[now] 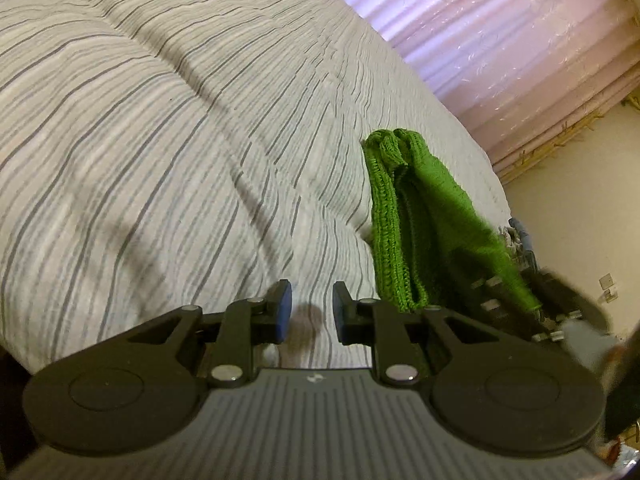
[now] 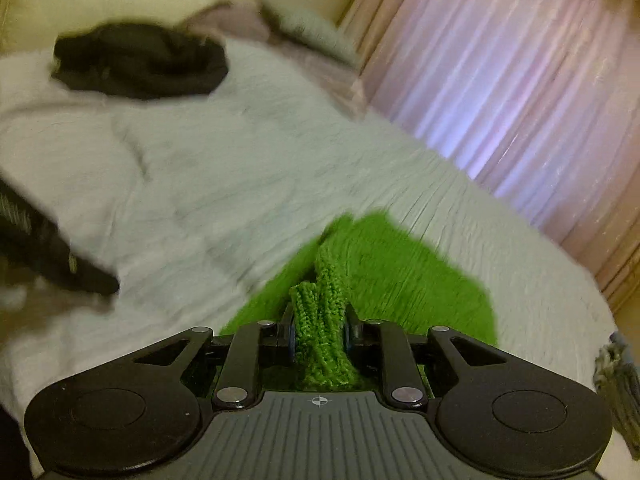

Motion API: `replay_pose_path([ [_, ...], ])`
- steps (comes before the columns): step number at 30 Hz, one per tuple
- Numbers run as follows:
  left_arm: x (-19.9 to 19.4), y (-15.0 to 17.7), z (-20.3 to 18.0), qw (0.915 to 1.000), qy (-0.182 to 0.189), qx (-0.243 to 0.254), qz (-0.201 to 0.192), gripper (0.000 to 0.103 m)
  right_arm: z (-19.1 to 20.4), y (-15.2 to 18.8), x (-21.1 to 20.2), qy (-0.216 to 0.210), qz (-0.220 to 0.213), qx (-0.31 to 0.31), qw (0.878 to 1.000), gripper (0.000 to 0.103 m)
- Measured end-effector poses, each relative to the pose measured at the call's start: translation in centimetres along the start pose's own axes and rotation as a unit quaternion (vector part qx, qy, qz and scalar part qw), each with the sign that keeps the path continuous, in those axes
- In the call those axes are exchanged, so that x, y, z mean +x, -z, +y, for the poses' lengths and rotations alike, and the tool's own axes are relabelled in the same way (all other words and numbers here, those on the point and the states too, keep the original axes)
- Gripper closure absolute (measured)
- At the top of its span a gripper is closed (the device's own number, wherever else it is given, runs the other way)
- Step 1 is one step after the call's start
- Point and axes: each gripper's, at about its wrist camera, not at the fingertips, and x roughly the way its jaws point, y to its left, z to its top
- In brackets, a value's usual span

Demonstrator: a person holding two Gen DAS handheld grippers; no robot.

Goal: Fold clothes

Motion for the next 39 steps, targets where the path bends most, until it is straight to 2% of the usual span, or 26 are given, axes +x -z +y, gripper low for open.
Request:
replay_pose_path([
  [2,-0.2,0.1,0.1,1.0000,0.000,0.003,-0.001,0.086,0.1,-1.0,-0.7,0.005,-0.030,-0.010,0.999,0.083],
  [3,-0.1,0.1,0.1,1.0000,0.000,0.002,-0.001,0.086,0.3,-1.2,-0.9,0.002,-0.032,-0.011,0.999,0.083],
  [9,-0.1,0.4,0.1,1.0000,-0.002,0.000,-0.002,0.086,2.1,0.8,-1.3,-0.029,-0.012,-0.013,0.999,0.083],
  [11,-0.2,0.5,-0.1,1.0000,-0.005,0.000,-0.002,0.086,2.8,1.3,-0.2,-0.040,0.011,-0.026,0.999,0.083],
  [14,-0.4,0.7,-0.5,0.9999,-0.013,0.007,-0.002,0.086,3.5,2.0,1.0,-0.057,0.046,-0.050,0.996,0.051],
  [15,-0.6,0.7,-0.7,0.9998,-0.015,0.011,-0.003,0.086,3.6,2.0,0.6,-0.064,0.049,-0.050,0.996,0.031],
  [16,-0.6,0.8,-0.7,0.9998,-0.016,0.011,-0.003,0.086,3.2,1.7,-0.1,-0.076,0.043,-0.035,0.996,0.021],
  [17,-0.7,0.9,-0.8,0.9998,-0.017,0.012,-0.003,0.086,2.6,1.5,-1.0,-0.091,0.032,-0.013,0.995,0.017],
  [19,-0.8,0.9,-0.8,0.9998,-0.017,0.011,-0.003,0.086,0.8,1.2,-3.0,-0.108,0.005,0.041,0.993,0.017],
  [21,-1.0,0.9,-1.0,0.9998,-0.018,0.011,-0.004,0.086,-1.7,1.6,-4.1,-0.097,-0.003,0.114,0.989,0.018],
  [22,-1.1,0.9,-1.0,0.9998,-0.017,0.012,-0.005,0.086,-3.5,2.2,-4.6,-0.091,-0.004,0.165,0.982,0.018],
  [23,-1.2,0.9,-1.1,0.9998,-0.017,0.013,-0.005,0.086,-5.8,3.2,-5.1,-0.085,-0.003,0.227,0.970,0.018],
  [24,-1.2,0.9,-1.2,0.9997,-0.018,0.013,-0.006,0.086,-8.1,4.6,-5.6,-0.079,-0.002,0.296,0.952,0.018],
  [25,-1.2,0.9,-1.2,0.9997,-0.018,0.013,-0.006,0.085,-10.3,6.0,-5.9,-0.073,0.001,0.362,0.929,0.018],
  [26,-1.2,0.9,-1.2,0.9997,-0.018,0.013,-0.006,0.085,-12.1,7.8,-6.1,-0.073,0.010,0.427,0.901,0.018],
  [27,-1.1,0.9,-1.3,0.9997,-0.019,0.012,-0.005,0.085,-13.7,9.8,-6.1,-0.081,0.025,0.495,0.865,0.018],
  [28,-1.1,0.8,-1.4,0.9997,-0.019,0.011,-0.005,0.085,-15.1,11.8,-5.9,-0.092,0.039,0.561,0.822,0.018],
  [30,-0.9,0.8,-1.7,0.9997,-0.021,0.012,-0.002,0.085,-16.0,15.8,-5.2,-0.133,0.054,0.688,0.712,0.018],
  [31,-0.9,0.8,-1.8,0.9997,-0.022,0.013,-0.002,0.085,-15.7,17.1,-4.6,-0.155,0.055,0.729,0.664,0.018],
  [32,-0.9,0.8,-2.1,0.9996,-0.022,0.015,-0.001,0.085,-15.3,17.8,-4.1,-0.166,0.054,0.753,0.634,0.018],
  [33,-0.9,0.8,-2.3,0.9996,-0.022,0.017,-0.001,0.085,-14.9,18.0,-3.6,-0.168,0.052,0.765,0.620,0.018],
  [34,-0.9,0.9,-2.5,0.9996,-0.021,0.020,-0.001,0.085,-14.6,17.9,-3.1,-0.166,0.048,0.768,0.617,0.018],
  [35,-0.9,0.9,-2.7,0.9995,-0.021,0.022,-0.001,0.085,-14.5,17.6,-2.6,-0.169,0.045,0.765,0.619,0.023],
  [36,-0.9,1.0,-2.9,0.9995,-0.022,0.023,0.000,0.085,-14.4,17.2,-2.0,-0.171,0.046,0.762,0.624,0.034],
  [38,-0.7,1.0,-3.1,0.9994,-0.027,0.024,0.003,0.085,-13.9,16.4,-0.9,-0.168,0.059,0.750,0.636,0.050],
  [39,-0.6,1.0,-3.2,0.9993,-0.029,0.024,0.004,0.085,-13.7,16.3,-0.5,-0.171,0.061,0.748,0.638,0.059],
])
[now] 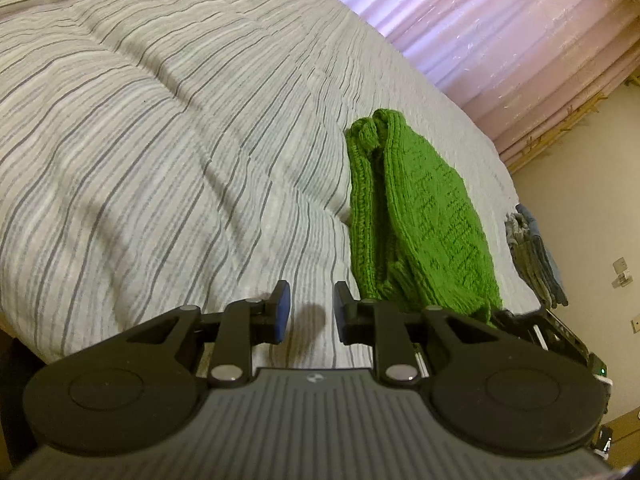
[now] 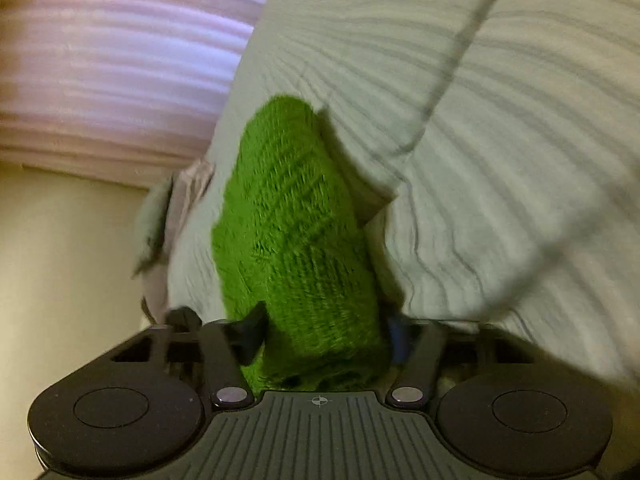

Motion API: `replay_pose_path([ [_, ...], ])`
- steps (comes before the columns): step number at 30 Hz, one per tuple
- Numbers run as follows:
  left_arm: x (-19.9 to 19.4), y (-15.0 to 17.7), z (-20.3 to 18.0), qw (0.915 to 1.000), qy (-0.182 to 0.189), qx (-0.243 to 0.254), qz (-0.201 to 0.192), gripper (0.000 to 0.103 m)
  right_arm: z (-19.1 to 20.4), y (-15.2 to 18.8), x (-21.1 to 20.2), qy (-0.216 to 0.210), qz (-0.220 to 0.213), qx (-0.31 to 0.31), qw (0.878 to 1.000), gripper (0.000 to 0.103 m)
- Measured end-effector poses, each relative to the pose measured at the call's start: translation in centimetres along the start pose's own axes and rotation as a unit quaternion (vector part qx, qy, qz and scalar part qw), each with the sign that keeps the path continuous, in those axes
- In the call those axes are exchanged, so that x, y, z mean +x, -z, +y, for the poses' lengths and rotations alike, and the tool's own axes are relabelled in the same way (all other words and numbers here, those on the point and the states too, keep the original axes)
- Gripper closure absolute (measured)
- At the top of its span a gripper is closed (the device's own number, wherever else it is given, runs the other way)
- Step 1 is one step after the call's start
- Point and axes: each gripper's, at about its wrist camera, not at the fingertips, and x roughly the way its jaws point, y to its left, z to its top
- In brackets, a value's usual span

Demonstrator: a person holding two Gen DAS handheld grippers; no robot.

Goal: Fold clothes

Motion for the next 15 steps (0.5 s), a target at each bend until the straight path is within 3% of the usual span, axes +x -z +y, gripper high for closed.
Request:
replay_pose_path([
  [3,0.0,0.0,-0.5,1.0000,-0.007,0.004,0.002,0.085,0.6,-0.8,0.5,0.009,0.010,-0.018,1.000,0.073],
  [7,0.0,-0.3,-1.6,0.9996,-0.018,0.020,0.004,0.085,2.8,-4.8,-0.4,0.023,0.036,-0.104,0.994,0.076],
  [15,2.6,-0.6,-5.5,0.9982,-0.019,0.052,0.023,0.085,5.8,-20.8,-2.7,0.103,0.107,-0.302,0.942,0.077],
])
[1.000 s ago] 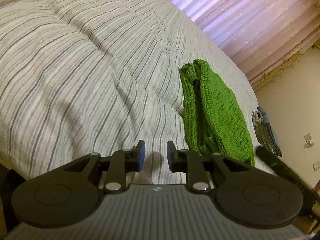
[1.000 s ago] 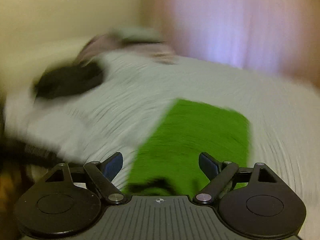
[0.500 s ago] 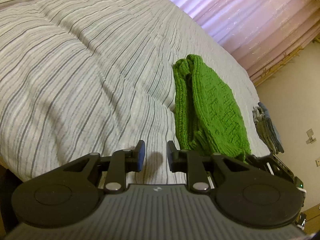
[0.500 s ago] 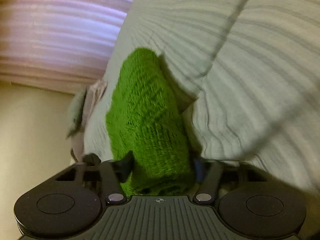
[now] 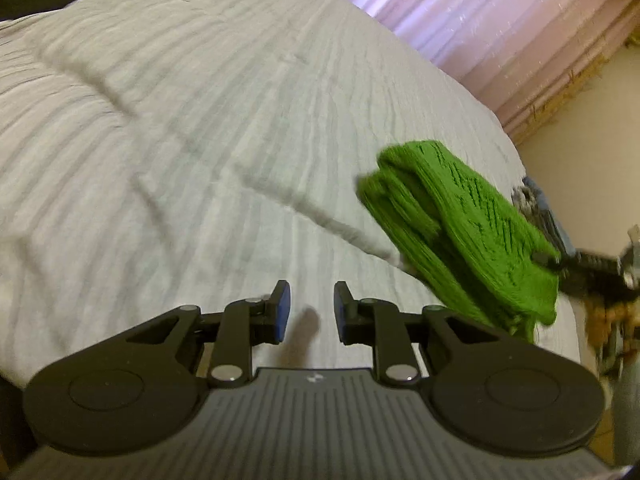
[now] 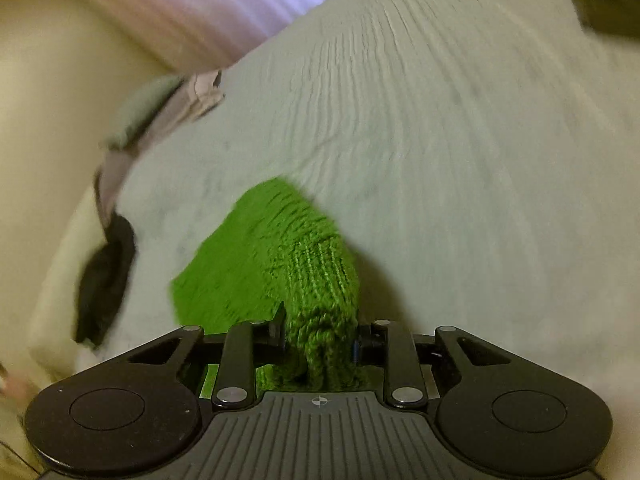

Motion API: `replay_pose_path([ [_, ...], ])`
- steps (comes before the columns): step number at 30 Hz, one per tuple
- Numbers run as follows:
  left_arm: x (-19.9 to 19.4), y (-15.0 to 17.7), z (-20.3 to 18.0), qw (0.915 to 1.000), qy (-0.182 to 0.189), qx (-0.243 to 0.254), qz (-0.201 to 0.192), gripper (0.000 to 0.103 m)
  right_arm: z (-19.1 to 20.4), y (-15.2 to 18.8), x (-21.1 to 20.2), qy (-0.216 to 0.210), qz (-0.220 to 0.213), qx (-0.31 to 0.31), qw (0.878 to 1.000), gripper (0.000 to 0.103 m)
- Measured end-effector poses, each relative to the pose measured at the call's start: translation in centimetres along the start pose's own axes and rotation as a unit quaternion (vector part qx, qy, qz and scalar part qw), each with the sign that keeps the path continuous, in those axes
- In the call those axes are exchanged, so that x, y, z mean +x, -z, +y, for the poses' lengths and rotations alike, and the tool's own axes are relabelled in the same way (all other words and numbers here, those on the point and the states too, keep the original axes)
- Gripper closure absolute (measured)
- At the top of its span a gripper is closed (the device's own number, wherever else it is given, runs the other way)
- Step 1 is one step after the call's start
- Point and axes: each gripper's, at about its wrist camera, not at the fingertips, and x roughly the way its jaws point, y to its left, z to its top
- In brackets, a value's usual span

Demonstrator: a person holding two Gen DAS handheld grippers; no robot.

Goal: Fold clothes

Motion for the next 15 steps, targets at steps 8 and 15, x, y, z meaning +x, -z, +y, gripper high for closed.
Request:
replay_pose_path([
  [8,4.3,-1.5,-4.4,0.9984,0.024,0.045,0.023,0.085,-7.8,-0.3,1.0,0.028,-0.055,0.095,0.994,0.039],
  [15,6.8,-3.5,-5.3,0.9968,0.061,0.039,0.034,0.083,-7.1,11.1,-5.8,-0.039,-0.186,0.199,0.961,0.039],
])
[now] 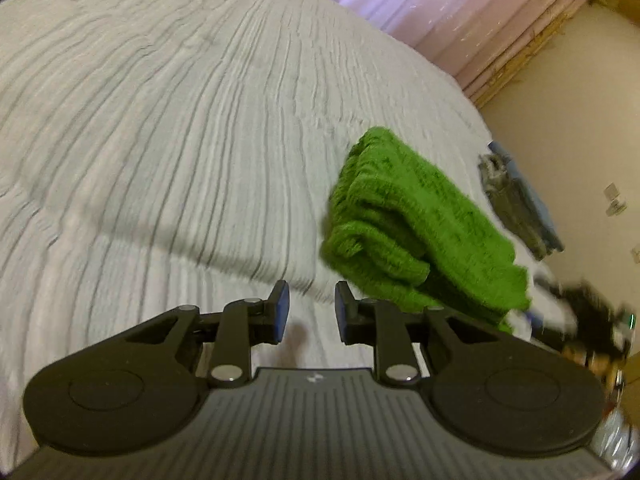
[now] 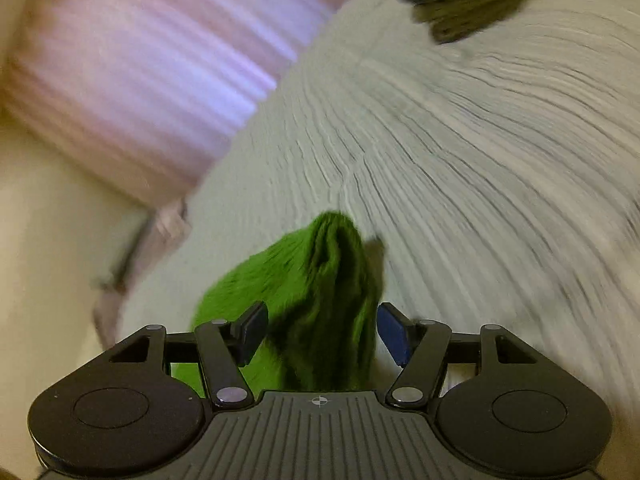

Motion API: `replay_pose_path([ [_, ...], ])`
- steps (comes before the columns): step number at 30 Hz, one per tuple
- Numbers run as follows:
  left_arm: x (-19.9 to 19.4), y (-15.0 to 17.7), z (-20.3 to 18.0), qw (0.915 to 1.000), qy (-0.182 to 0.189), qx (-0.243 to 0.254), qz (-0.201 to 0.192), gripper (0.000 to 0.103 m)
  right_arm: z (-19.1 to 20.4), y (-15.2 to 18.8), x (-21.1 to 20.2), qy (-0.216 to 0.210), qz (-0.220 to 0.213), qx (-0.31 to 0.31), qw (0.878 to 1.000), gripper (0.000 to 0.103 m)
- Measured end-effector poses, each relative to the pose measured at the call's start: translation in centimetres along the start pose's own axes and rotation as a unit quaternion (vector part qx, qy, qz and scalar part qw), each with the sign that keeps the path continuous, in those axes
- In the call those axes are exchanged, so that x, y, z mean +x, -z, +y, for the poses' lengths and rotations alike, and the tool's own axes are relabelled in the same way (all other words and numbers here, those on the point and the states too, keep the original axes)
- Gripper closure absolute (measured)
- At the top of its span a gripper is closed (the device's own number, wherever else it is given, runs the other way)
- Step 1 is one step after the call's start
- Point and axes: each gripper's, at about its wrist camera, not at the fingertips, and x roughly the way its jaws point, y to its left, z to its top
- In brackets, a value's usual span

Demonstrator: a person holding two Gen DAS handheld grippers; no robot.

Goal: Fold clothes

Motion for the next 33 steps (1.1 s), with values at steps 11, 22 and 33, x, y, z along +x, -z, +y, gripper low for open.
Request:
replay_pose_path([
  [11,5.1,-6.2,-1.2,0.9964,0.067,-0.041,-0.032,0.047,2.4,2.7,0.3,-0.011,-0.028,0.076,0.997,0.045],
  [22,5.3,-3.6,2.6,0.9833,0.157,-0.088,-0.028,0.092,1.5,3.2,-1.4,-0.023,-0.067,0.087,0.994,0.098],
  [33,5.0,-0.8,0.6,0.9946,0.084,0.021,-0.057,0.092,0.9,5.6,-1.0,0.046,-0.050,0.044,0.997,0.098],
])
